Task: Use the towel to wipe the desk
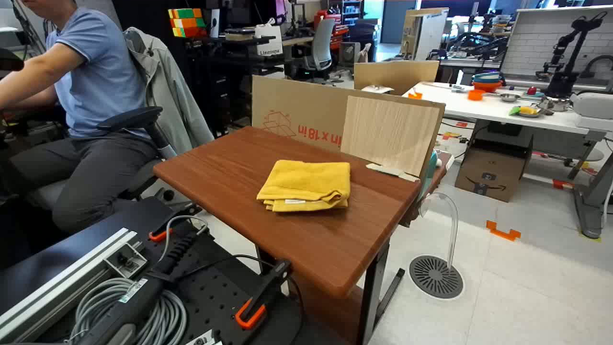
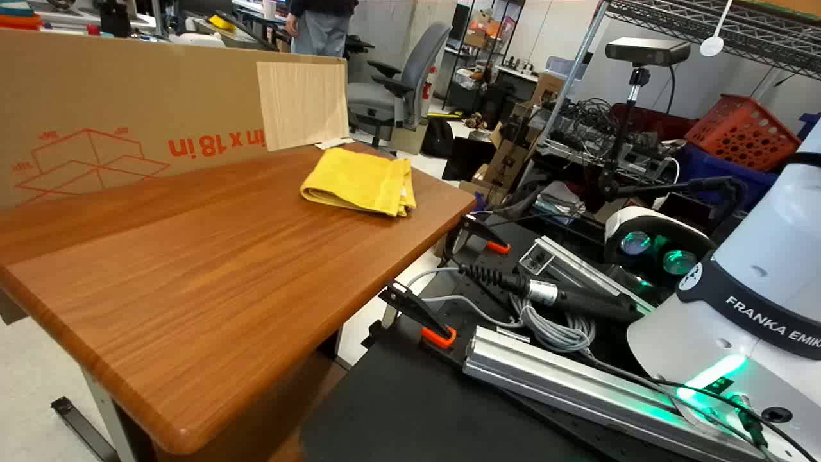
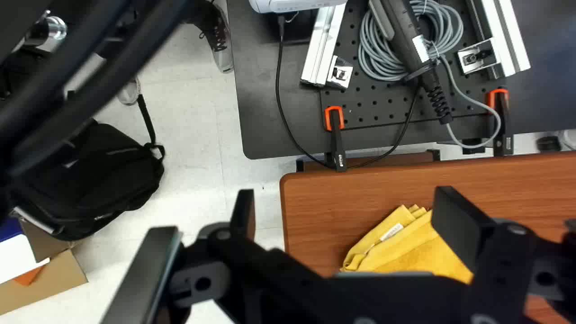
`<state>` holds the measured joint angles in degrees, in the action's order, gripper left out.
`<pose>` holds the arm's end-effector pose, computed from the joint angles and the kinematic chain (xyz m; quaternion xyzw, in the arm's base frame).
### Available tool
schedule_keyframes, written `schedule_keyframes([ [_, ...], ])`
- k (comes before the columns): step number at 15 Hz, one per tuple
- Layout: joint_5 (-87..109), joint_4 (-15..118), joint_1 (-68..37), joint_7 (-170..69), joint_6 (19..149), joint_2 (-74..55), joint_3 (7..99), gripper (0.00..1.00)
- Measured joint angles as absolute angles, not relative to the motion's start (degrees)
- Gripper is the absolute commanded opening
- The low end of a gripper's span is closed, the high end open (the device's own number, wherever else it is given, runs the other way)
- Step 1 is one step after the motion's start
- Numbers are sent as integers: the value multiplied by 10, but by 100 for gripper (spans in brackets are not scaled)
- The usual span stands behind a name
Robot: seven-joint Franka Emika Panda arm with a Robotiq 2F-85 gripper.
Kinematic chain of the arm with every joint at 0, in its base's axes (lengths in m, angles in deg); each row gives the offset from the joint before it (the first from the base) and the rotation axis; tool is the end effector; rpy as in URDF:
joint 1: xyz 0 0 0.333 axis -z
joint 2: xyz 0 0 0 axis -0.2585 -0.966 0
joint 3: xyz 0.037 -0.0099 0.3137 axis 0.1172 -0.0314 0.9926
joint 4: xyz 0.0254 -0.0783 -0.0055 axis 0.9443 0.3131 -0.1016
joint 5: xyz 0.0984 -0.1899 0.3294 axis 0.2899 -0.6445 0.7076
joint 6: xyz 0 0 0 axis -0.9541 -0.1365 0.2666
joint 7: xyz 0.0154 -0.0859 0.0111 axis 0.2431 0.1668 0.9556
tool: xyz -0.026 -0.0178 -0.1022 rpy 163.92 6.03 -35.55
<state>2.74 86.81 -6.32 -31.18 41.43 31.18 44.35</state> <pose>0.3674 -0.1737 0.5192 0.9927 -0.0266 -0.1163 0.0179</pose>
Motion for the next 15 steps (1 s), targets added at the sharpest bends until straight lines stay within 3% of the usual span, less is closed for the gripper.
schedule_keyframes([
  [7, 97, 856, -72, -346, 433, 273, 452, 100],
  [15, 130, 759, -86, -605, 584, 38, 512, 100],
])
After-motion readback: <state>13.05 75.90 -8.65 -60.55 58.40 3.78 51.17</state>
